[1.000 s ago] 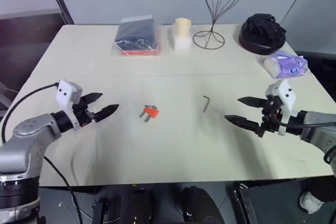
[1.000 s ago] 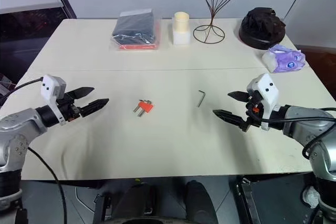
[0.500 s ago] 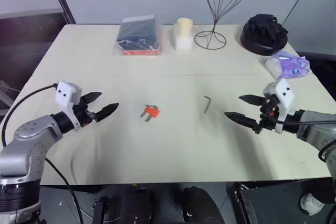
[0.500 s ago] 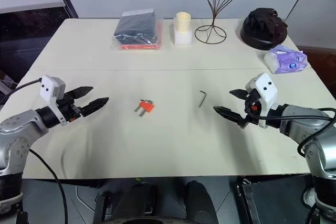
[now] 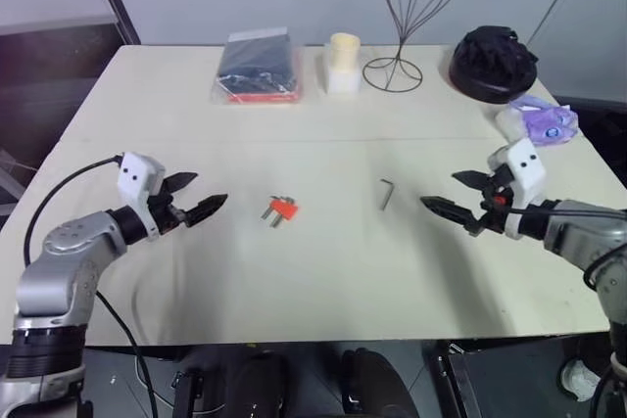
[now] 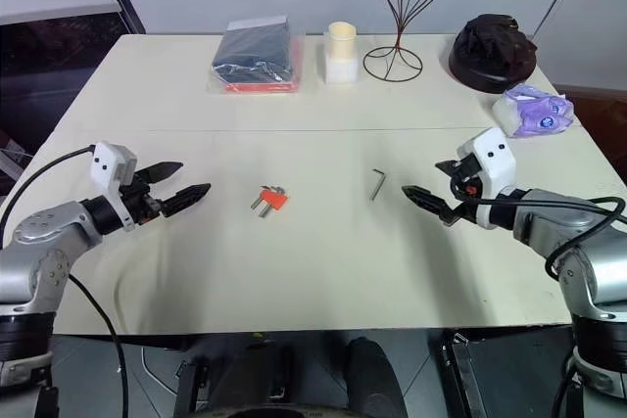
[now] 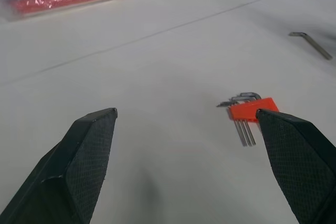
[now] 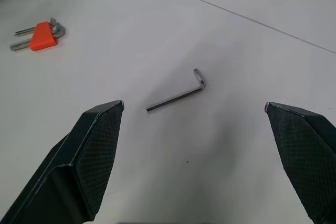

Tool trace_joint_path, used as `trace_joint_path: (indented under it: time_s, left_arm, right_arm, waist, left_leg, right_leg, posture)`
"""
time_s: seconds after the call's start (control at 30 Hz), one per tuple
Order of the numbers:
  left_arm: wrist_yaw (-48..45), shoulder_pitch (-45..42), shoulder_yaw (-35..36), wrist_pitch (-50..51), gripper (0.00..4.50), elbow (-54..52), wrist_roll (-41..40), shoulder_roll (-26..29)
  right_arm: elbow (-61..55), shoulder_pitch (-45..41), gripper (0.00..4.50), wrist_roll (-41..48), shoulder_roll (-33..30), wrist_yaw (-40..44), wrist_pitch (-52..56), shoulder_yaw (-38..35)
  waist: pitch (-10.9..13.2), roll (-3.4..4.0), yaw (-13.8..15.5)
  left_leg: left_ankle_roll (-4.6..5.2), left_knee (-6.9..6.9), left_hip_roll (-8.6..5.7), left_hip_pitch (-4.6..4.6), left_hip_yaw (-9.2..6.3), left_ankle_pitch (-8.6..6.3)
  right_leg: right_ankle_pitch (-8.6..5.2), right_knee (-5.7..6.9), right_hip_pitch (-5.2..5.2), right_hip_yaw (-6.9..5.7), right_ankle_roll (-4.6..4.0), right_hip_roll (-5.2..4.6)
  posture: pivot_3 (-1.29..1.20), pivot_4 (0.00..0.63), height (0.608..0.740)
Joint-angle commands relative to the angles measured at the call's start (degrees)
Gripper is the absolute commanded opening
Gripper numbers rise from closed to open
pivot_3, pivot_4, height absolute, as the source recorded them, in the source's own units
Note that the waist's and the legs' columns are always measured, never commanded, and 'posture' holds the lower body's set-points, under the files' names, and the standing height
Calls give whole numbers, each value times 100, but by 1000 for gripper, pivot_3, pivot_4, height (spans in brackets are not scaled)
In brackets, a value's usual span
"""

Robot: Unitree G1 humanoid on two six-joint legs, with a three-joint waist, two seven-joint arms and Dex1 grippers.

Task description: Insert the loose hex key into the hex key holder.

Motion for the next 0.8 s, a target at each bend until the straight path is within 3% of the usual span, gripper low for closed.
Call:
trace_joint_path:
  time_s: [0.03,0.27,0.4,0.63,0.8]
  left_arm:
    - [-272,-148,-91,-270,4424,39,125,225]
    - [-1695,-1073,-771,-709,4424,822,295,771]
    - [-2502,-1769,-1200,-861,4424,1392,471,990]
    - [-3093,-2343,-1539,-1377,4424,2085,899,1124]
    - [-3100,-2273,-1433,-1431,4424,2091,955,1147]
  right_arm:
    - [-306,-49,4500,-73,-93,112,-192,110]
    - [-413,-342,4500,-158,-38,482,-326,834]
    - [-321,-706,4500,-280,350,541,-481,1456]
    - [586,-1332,4500,-1292,1760,-33,-1062,2846]
    - [1554,-1708,4500,-1981,2686,-369,-1684,3382]
  waist:
    - [0,0,-2]
    - [0,1,8]
    - [0,0,-15]
    - [2,1,-135]
    - [3,1,-150]
  left_leg:
    - [0,-1,0,0,0,0]
    - [0,-1,-2,-1,1,0]
    - [1,0,-3,-1,2,0]
    - [3,0,-3,-4,4,0]
    - [3,1,-5,-5,5,0]
  right_leg:
    - [0,0,0,0,0,0]
    - [-6,0,-2,-1,-10,0]
    - [-2,-1,-2,-2,-4,4]
    - [3,5,-7,-5,6,19]
    - [3,9,-12,-13,8,30]
  posture:
    - [0,150,740]
    - [0,150,740]
    - [0,150,740]
    - [0,150,740]
    - [0,150,740]
